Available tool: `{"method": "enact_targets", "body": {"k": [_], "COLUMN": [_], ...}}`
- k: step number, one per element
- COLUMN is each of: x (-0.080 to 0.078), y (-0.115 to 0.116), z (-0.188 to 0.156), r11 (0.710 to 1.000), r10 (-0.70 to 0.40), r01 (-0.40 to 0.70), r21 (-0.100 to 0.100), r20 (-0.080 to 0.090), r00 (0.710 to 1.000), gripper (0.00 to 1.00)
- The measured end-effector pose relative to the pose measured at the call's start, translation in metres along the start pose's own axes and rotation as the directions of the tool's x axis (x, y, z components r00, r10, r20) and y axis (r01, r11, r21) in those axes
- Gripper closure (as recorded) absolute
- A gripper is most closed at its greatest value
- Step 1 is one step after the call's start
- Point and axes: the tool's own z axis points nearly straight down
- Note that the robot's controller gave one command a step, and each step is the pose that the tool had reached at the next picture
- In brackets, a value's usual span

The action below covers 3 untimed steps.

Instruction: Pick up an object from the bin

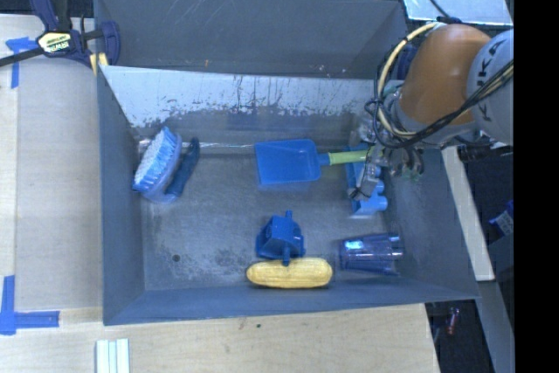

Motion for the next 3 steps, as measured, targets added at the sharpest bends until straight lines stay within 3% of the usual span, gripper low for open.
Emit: {"method": "enact_targets", "body": {"k": [1,2,3], "x": [0.005,0.005,-0.005], "y": [0.014,0.014,0.009], "z": [0.019,0.019,0.026], "r11": [0.93,0.93,0.934], "r10": [-0.367,-0.367,-0.358], "r01": [0.367,0.367,0.358], "r21": [0.0,0.0,0.001], "r20": [0.001,0.001,0.006], "r00": [0.93,0.93,0.934], "gripper": [1.0,1.0,1.0]}}
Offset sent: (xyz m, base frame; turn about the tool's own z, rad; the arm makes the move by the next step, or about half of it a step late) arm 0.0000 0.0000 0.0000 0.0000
